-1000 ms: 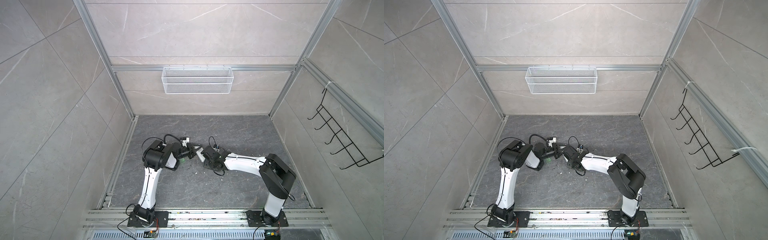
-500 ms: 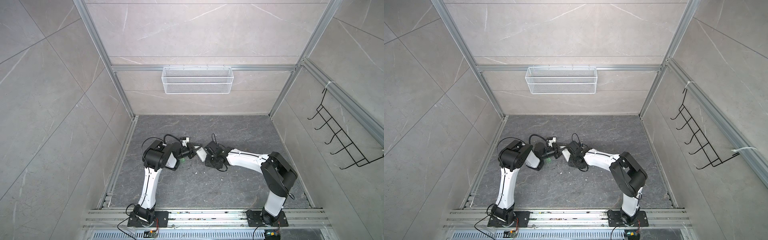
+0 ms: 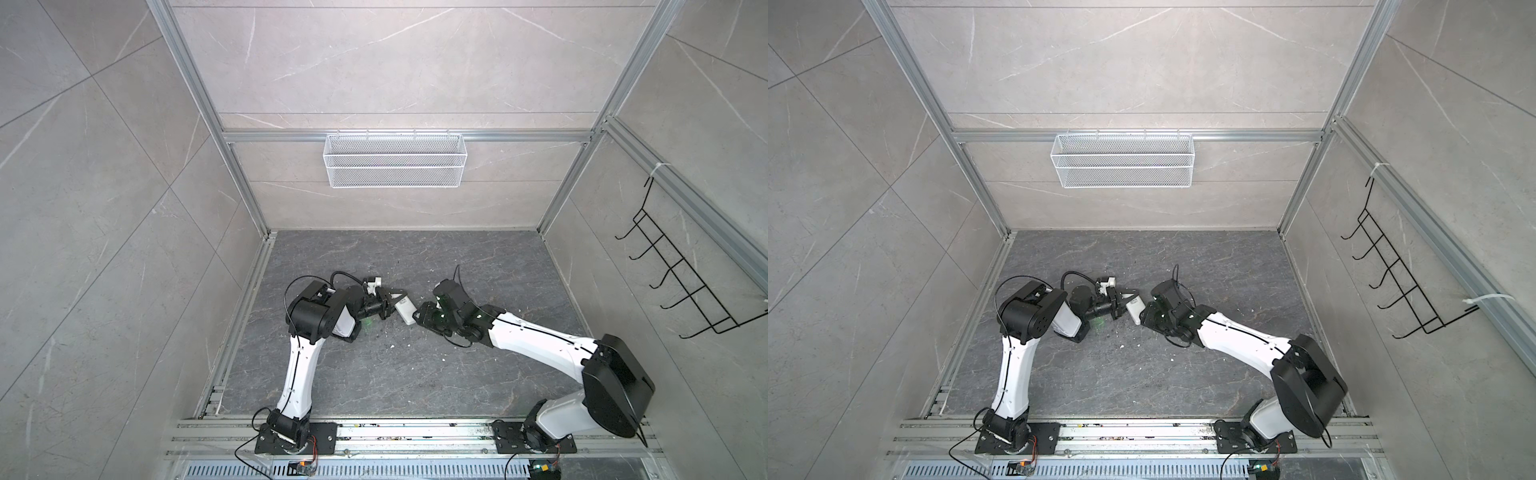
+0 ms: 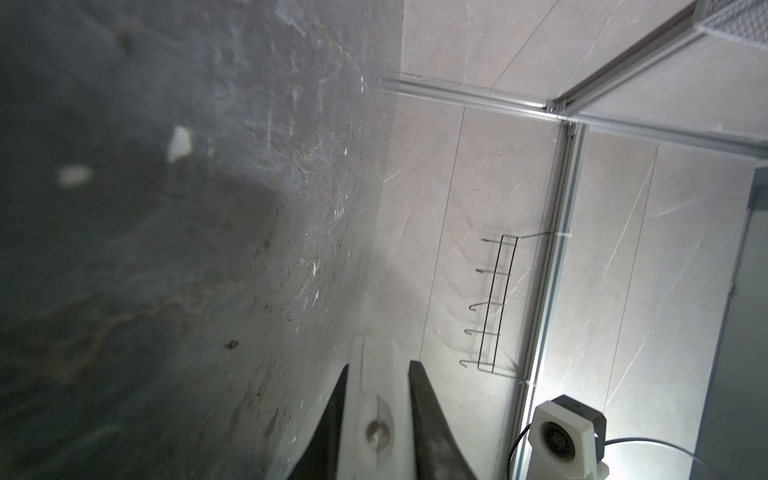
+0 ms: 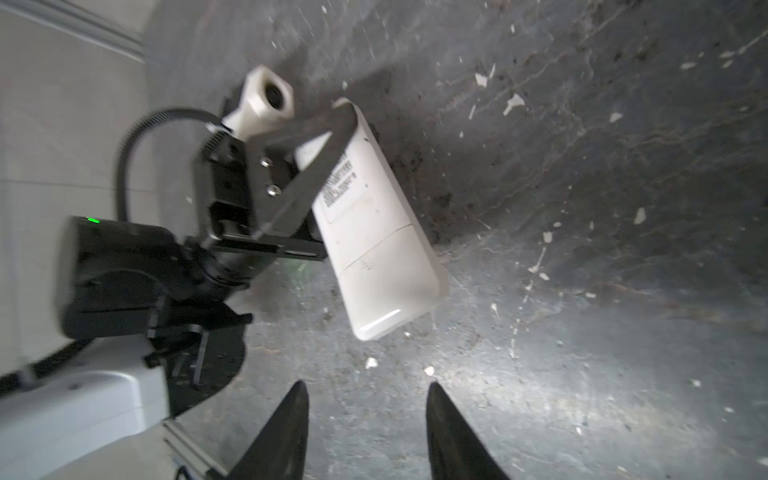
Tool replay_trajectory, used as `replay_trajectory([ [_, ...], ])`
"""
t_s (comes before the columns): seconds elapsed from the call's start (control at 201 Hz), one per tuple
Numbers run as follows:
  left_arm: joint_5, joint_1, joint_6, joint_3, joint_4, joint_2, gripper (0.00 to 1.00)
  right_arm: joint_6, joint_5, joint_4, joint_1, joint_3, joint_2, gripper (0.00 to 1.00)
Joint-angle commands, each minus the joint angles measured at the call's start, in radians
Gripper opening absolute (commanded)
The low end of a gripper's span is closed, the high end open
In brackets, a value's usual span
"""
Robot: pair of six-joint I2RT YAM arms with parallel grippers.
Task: Load the batteries into the remote control
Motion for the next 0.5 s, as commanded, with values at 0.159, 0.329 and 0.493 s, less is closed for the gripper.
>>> replay_trajectory([
  [0.159, -0.182, 0.001, -0.235, 0.052, 0.009, -0.102, 0.00, 0.250, 0.007, 0.269, -0.080, -0.037, -0.037, 0.48],
  [0.329, -0.240, -0.002, -0.299, 0.072, 0.008, -0.155, 0.00, 0.274, -0.003, 0.240, -0.085, 0.044, 0.021, 0.53],
  [0.493, -0.257, 0.000, -0.359, 0.094, 0.008, -0.168, 0.00, 0.308, 0.025, 0.258, -0.085, 0.046, 0.039, 0.54],
])
